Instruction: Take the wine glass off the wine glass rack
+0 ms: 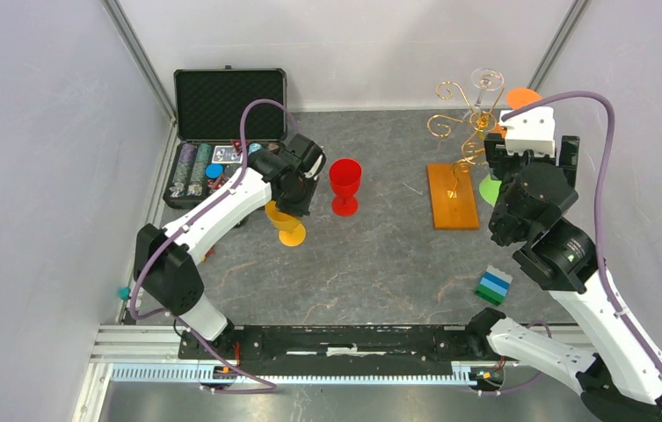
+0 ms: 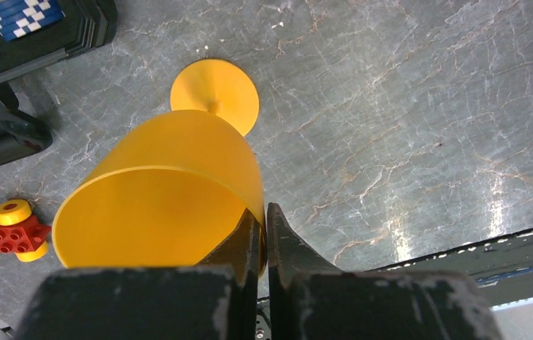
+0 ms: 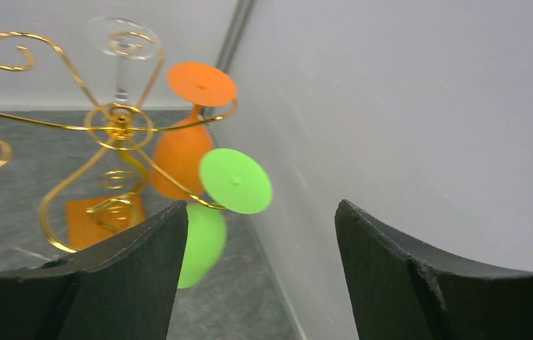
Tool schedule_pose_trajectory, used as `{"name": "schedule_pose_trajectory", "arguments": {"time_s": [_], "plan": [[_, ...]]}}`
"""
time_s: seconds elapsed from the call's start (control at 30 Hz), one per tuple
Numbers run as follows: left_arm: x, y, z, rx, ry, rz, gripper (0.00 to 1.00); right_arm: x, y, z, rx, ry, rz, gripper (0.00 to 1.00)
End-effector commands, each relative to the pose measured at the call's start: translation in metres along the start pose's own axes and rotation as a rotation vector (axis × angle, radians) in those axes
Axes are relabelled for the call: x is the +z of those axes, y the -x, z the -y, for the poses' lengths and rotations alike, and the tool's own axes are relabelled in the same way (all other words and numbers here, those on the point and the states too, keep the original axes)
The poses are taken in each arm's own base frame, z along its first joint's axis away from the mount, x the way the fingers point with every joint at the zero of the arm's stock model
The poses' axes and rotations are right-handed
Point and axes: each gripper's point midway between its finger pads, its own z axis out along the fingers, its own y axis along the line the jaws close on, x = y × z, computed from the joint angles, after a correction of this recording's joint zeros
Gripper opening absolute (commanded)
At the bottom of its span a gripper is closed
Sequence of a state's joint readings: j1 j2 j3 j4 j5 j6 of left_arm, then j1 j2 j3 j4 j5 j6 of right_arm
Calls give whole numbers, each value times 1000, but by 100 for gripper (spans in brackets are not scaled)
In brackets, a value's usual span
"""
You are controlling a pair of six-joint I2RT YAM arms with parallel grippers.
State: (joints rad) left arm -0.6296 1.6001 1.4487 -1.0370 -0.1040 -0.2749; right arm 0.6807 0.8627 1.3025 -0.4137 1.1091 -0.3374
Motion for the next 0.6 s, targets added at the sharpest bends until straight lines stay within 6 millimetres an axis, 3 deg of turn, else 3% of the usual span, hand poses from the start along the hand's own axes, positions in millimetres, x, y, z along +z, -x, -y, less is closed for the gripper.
{"name": "schedule_pose_trajectory", "arguments": {"time_s": [0.0,0.27,0.4,0.57], "plan": [[-2,20,3,35,-6,57,5,-6,4,40,-112,-163,-65,81],[-15,27,6,32,-28,97,37,-5,15,43,-139,-167,-67,84],[-38,36,6,29,-47,165,52,-2,18,38,-173,-155,-82,84],[-78,48,7,16,-96,318,77,3,27,29,-186,-108,-116,81]]}}
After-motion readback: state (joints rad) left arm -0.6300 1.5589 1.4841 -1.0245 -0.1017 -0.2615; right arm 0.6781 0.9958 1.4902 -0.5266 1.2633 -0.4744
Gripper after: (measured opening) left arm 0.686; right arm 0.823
